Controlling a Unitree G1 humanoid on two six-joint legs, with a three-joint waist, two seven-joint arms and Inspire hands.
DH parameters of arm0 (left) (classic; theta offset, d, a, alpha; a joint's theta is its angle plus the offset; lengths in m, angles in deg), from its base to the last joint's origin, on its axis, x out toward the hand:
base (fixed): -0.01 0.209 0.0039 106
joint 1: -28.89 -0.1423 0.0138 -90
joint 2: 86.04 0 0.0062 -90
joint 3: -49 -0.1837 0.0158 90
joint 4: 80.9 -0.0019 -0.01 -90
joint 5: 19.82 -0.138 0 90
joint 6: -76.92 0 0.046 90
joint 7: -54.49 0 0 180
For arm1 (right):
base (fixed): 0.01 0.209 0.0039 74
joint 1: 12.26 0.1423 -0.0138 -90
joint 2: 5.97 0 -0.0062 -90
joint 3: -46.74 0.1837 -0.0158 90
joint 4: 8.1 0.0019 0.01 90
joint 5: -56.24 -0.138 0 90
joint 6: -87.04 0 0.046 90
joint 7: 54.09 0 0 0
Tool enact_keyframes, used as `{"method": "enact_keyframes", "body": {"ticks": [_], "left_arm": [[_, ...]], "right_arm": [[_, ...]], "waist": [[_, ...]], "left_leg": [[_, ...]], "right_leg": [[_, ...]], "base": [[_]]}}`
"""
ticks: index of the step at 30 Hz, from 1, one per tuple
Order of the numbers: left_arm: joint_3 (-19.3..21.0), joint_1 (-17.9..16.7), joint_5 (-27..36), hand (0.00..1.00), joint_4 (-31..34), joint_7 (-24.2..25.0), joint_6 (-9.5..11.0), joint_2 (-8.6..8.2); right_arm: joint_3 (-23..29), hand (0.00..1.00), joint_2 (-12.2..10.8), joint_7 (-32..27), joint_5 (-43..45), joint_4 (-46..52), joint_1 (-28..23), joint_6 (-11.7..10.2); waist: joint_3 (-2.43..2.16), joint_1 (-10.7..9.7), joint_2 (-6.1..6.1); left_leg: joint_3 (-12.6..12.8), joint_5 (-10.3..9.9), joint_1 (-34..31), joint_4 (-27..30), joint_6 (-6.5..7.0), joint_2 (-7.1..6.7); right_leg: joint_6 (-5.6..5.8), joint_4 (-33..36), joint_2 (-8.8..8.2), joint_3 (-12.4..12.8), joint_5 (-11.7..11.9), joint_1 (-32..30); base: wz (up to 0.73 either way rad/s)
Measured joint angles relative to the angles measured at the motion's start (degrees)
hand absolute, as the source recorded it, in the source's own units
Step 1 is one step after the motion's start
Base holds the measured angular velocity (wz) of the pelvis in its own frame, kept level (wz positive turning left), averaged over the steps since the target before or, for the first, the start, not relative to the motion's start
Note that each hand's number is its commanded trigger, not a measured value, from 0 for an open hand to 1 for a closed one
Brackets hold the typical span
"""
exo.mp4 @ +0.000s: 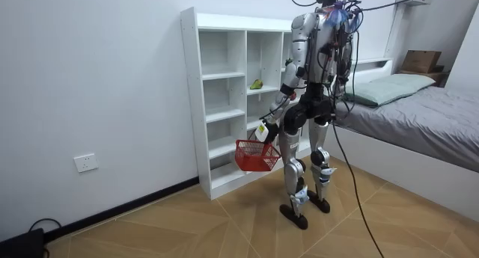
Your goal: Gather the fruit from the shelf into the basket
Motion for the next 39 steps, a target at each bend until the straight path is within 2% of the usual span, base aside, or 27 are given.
{"method": "enact_keyframes", "body": {"ticks": [9,17,22,26,30,35,39], "left_arm": [[0.0,-0.1,0.0,1.0,0.1,-0.4,0.1,-0.5],[-0.1,-0.1,0.1,1.0,0.1,-2.8,0.9,-0.48],[-0.1,0.0,0.5,1.0,0.1,-4.0,1.8,-0.45],[-0.1,-0.1,0.5,1.0,0.1,-5.0,2.5,-0.46],[-0.4,-0.1,0.6,1.0,0.3,-5.3,3.3,-0.47],[-1.1,-0.2,0.0,1.0,3.1,-5.3,4.0,-0.4],[-1.6,-1.8,0.3,1.0,5.7,-5.5,4.9,-0.5]], "right_arm": [[0.4,0.0,-0.1,-2.2,0.2,0.0,0.0,-0.7],[0.4,0.0,-0.1,-6.5,0.4,0.0,-0.2,-0.8],[0.8,0.0,-0.2,-10.2,1.0,1.2,-0.9,-1.2],[1.1,0.0,-0.1,-14.1,4.5,9.1,-3.9,-1.5],[1.1,0.0,-0.2,-17.7,8.1,20.2,-6.6,-2.3],[1.0,0.0,-0.6,-21.1,11.2,38.6,-12.1,-3.8],[0.9,0.0,-1.9,-23.6,10.6,53.5,-16.9,-5.0]], "waist": [[0.19,0.0,0.64],[0.23,0.0,0.59],[0.13,-0.2,0.0],[0.03,-0.1,-0.22],[0.04,-1.3,-0.28],[0.0,-1.4,-0.24],[-0.15,-1.8,0.02]], "left_leg": [[0.0,0.0,0.2,0.2,0.0,0.0],[0.4,0.0,0.8,-0.2,0.0,0.03],[0.4,0.0,1.0,-0.2,0.0,0.03],[2.0,0.0,0.5,-0.2,-0.01,0.24],[2.9,0.0,0.7,-0.3,-0.02,0.38],[3.2,0.0,0.9,-0.6,-0.03,0.44],[3.3,0.0,0.8,-1.1,-0.04,0.45]], "right_leg": [[-0.01,0.0,-0.01,0.0,0.0,0.0],[-0.01,0.0,0.08,0.8,0.0,0.3],[-0.01,0.1,0.1,0.9,0.0,0.3],[-0.02,0.3,0.32,1.9,0.0,-0.7],[-0.07,0.4,0.5,2.8,0.1,-0.9],[-0.07,0.2,0.59,3.3,0.1,-1.5],[-0.07,0.0,0.68,3.7,0.1,-1.8]], "base": [[0.0],[-0.01],[-0.01],[-0.16],[-0.11],[-0.04],[-0.05]]}}
